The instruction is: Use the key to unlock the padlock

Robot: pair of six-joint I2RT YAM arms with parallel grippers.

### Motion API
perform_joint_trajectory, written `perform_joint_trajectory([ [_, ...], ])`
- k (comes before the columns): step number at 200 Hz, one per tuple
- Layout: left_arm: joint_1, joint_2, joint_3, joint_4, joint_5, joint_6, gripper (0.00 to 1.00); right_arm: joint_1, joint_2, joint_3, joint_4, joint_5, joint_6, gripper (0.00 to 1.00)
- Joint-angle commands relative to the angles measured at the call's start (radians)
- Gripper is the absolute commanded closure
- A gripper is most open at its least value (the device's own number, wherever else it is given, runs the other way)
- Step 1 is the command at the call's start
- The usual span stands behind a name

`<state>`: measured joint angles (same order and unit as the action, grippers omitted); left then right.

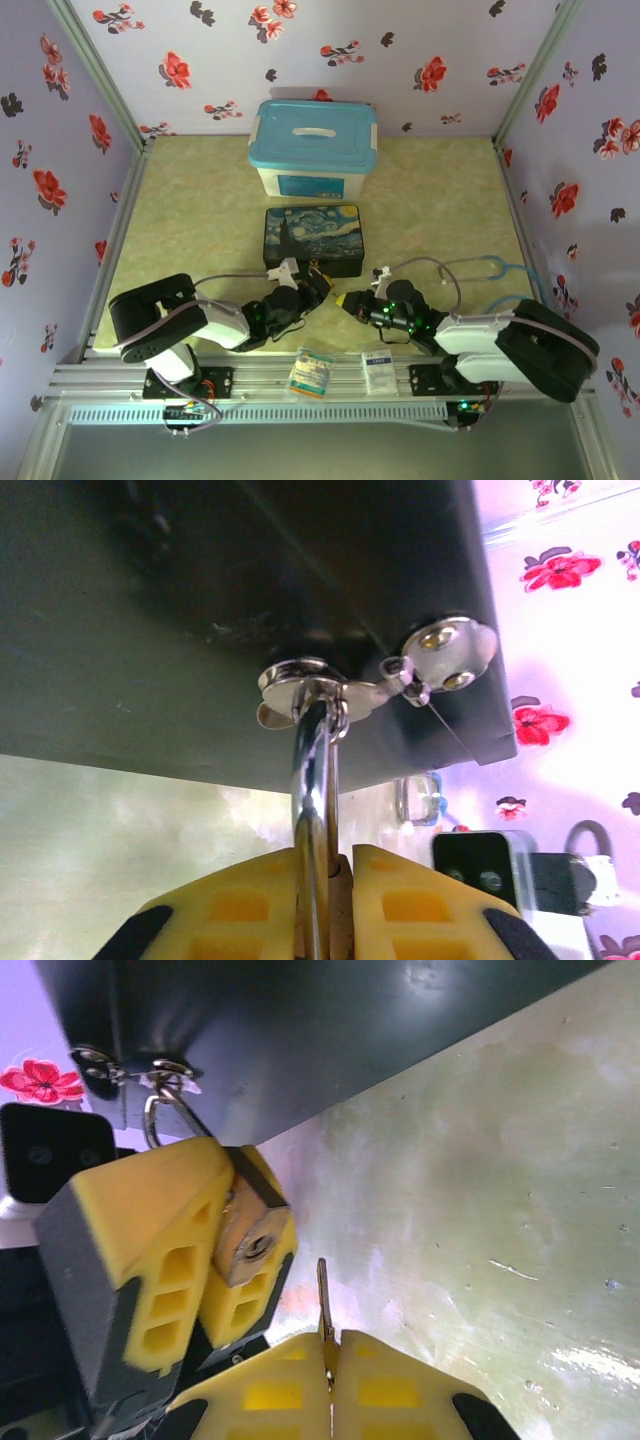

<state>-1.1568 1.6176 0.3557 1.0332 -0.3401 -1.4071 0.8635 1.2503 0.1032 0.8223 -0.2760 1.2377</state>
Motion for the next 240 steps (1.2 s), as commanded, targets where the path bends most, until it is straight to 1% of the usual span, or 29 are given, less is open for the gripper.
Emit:
perform_joint_trajectory([
  [1,-0.006,0.001,-0.001,0.124,-0.025,-0.019,1.0,-0.013,0.057,0.0,0.183,-0.026,0.042,1.0],
  [18,-0.006,-0.008,-0.012,0.126,-0.034,-0.025,1.0,-0.013,0.077,-0.005,0.22,-0.025,0.045,1.0],
  [53,-0.004,-0.025,-0.023,0.122,-0.052,-0.017,1.0,-0.019,0.056,-0.019,0.219,-0.029,0.032,1.0],
  [87,-0.004,-0.016,-0.015,0.143,-0.044,-0.024,1.0,-0.027,0.014,-0.012,0.138,-0.024,0.014,1.0],
  [119,-0.004,-0.028,-0.014,0.134,-0.038,-0.018,1.0,-0.038,-0.012,-0.028,0.164,-0.031,0.026,1.0],
  [147,-0.004,-0.017,-0.01,0.151,-0.029,-0.031,1.0,-0.043,-0.045,-0.017,0.105,-0.036,0.0,1.0],
  [190,-0.006,0.007,-0.007,0.205,-0.013,-0.047,1.0,-0.043,-0.037,0.002,0.107,-0.052,-0.003,1.0],
  [240,-0.007,0.015,-0.007,0.205,-0.019,-0.054,1.0,-0.044,-0.051,-0.019,0.097,-0.059,0.002,1.0],
])
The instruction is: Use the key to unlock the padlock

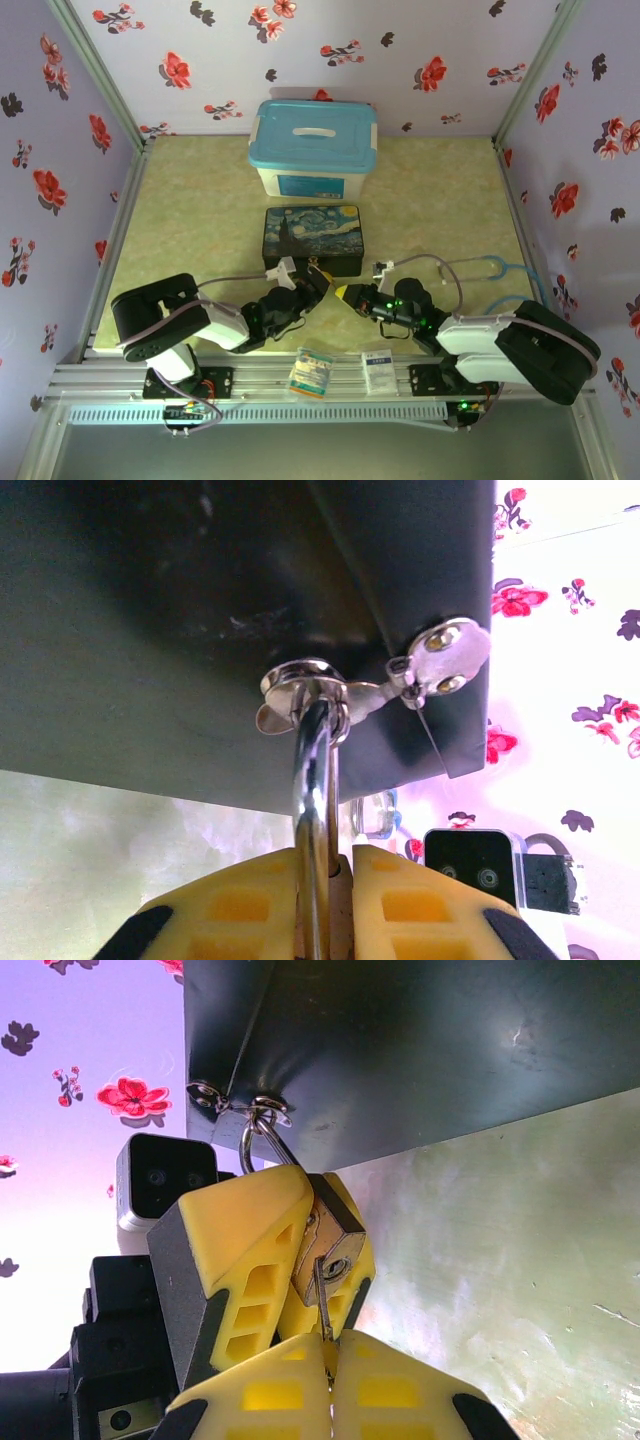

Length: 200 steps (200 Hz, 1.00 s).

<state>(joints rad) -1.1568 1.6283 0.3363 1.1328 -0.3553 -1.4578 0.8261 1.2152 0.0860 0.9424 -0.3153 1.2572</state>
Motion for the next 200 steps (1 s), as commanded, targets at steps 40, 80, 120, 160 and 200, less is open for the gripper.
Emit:
perform_joint_trajectory([
  [40,-0.003,-0.002,0.01,0.11,-0.008,0.0,1.0,-0.007,-0.017,0.008,-0.045,-0.033,-0.027,1.0],
  [80,0.005,-0.021,0.002,0.105,0.001,-0.003,1.0,-0.006,-0.015,-0.011,-0.028,-0.033,-0.019,1.0],
  [120,0.0,0.003,0.013,0.114,0.001,-0.01,1.0,-0.006,-0.036,-0.017,-0.036,-0.027,-0.022,1.0],
  [160,-0.001,0.006,0.02,0.114,0.0,-0.01,1.0,-0.006,-0.063,-0.024,-0.075,-0.02,-0.029,1.0],
  [200,0.0,0.01,0.004,0.13,-0.008,-0.022,1.0,-0.006,-0.114,-0.034,-0.11,0.001,-0.044,1.0],
])
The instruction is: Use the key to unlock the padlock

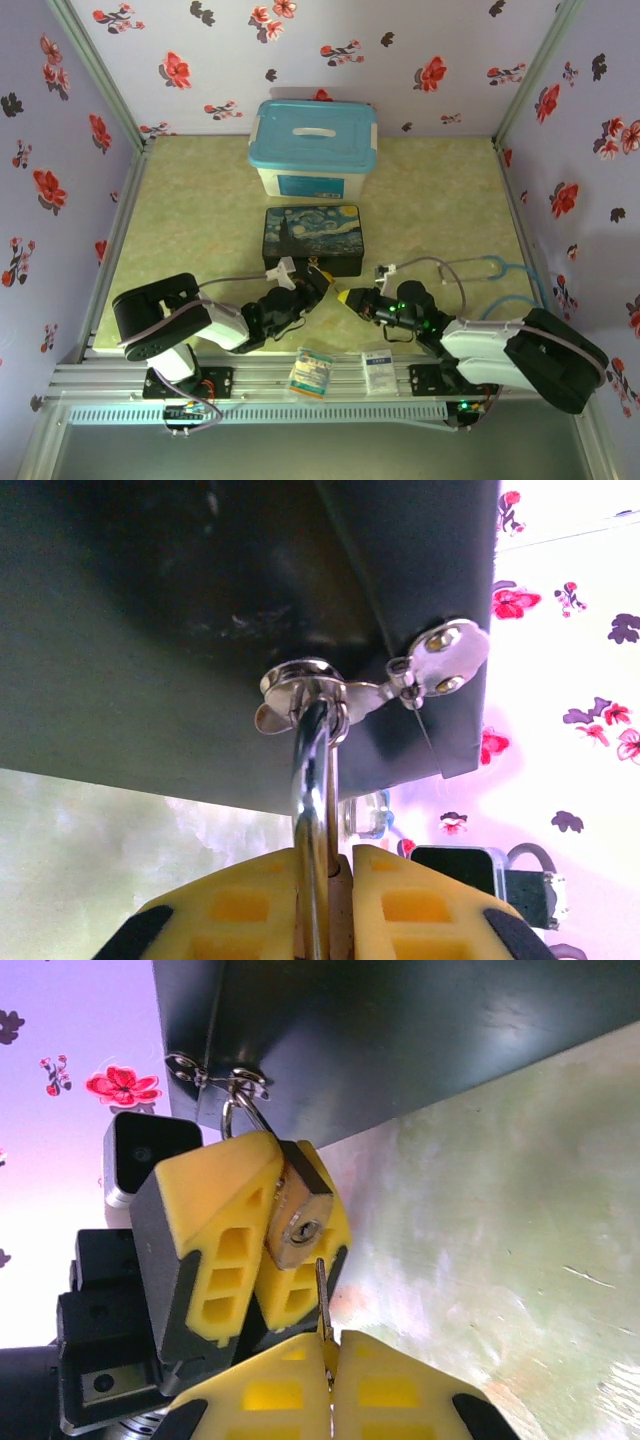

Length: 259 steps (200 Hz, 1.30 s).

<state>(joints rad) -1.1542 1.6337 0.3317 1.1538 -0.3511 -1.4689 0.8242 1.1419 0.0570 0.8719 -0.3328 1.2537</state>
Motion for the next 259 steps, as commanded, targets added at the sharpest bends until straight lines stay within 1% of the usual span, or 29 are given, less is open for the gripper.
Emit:
perform_joint_trajectory([
  [1,-0.002,0.005,0.009,0.109,-0.012,-0.012,1.0,-0.004,-0.042,-0.005,-0.042,0.018,-0.041,1.0],
  [31,-0.005,0.025,0.022,0.118,0.004,-0.022,1.0,-0.005,-0.075,0.024,-0.104,0.013,-0.062,1.0],
  [100,-0.005,0.037,0.018,0.135,0.005,-0.028,1.0,-0.004,-0.042,0.023,-0.025,0.026,-0.059,1.0],
  [158,-0.007,0.041,0.024,0.136,0.01,-0.028,1.0,-0.004,-0.019,0.028,0.003,0.025,-0.064,1.0],
  [259,-0.006,0.05,0.032,0.136,0.025,-0.027,1.0,-0.006,0.106,0.047,0.128,0.009,-0.051,1.0],
])
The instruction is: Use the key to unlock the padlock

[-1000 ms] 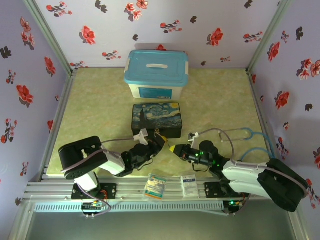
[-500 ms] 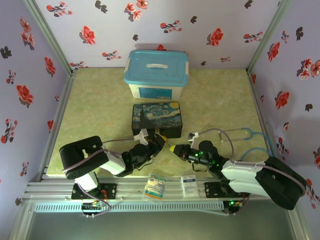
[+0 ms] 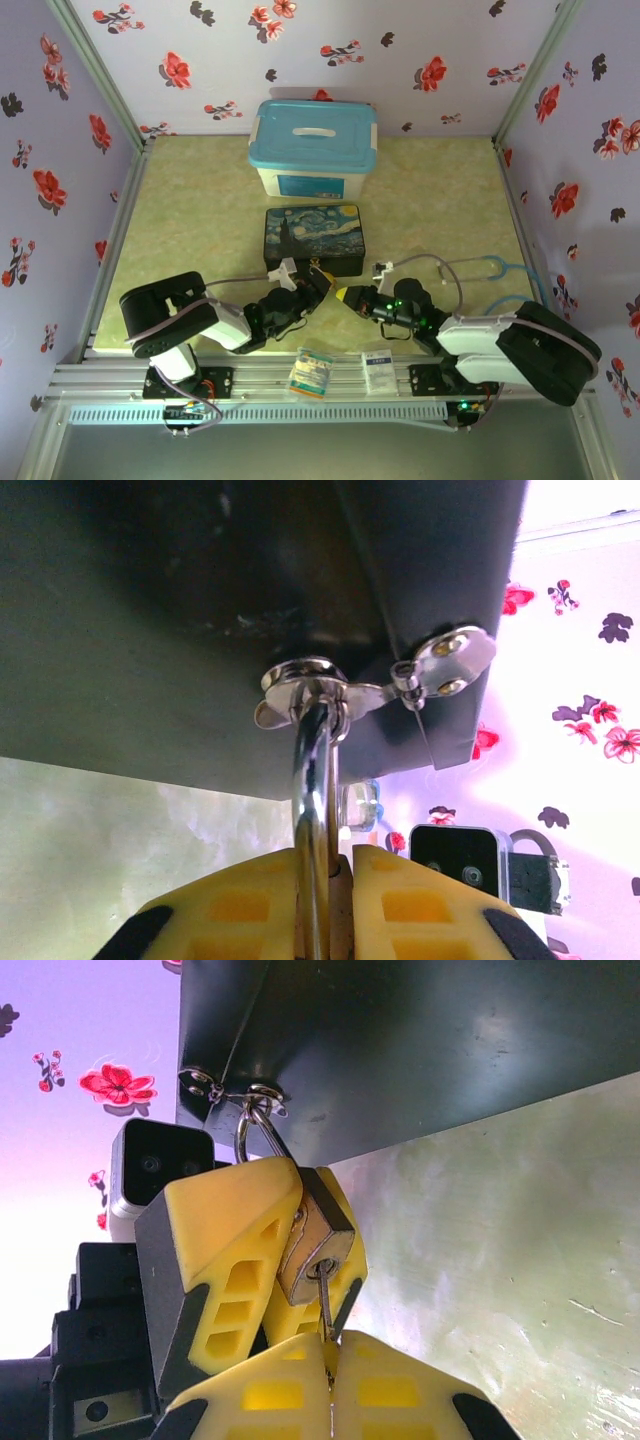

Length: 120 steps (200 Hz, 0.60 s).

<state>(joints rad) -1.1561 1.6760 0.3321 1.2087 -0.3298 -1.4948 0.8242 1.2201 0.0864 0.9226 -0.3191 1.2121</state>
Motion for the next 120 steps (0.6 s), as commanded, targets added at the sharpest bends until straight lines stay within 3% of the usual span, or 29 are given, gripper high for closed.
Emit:
perform_joint_trajectory([
  [1,-0.004,0.008,0.031,0.081,0.003,-0.002,1.0,-0.007,0.029,0.018,0.079,-0.005,-0.009,1.0],
  [43,-0.005,0.003,0.037,0.083,0.02,-0.004,1.0,-0.018,0.097,0.023,0.154,-0.025,0.006,1.0],
  [88,-0.008,-0.024,0.043,0.086,0.056,-0.002,1.0,-0.143,0.183,0.05,0.183,-0.172,0.029,1.0],
  [120,-0.014,-0.027,0.048,0.093,0.071,-0.012,1.0,-0.176,0.226,0.071,0.193,-0.211,0.014,1.0],
])
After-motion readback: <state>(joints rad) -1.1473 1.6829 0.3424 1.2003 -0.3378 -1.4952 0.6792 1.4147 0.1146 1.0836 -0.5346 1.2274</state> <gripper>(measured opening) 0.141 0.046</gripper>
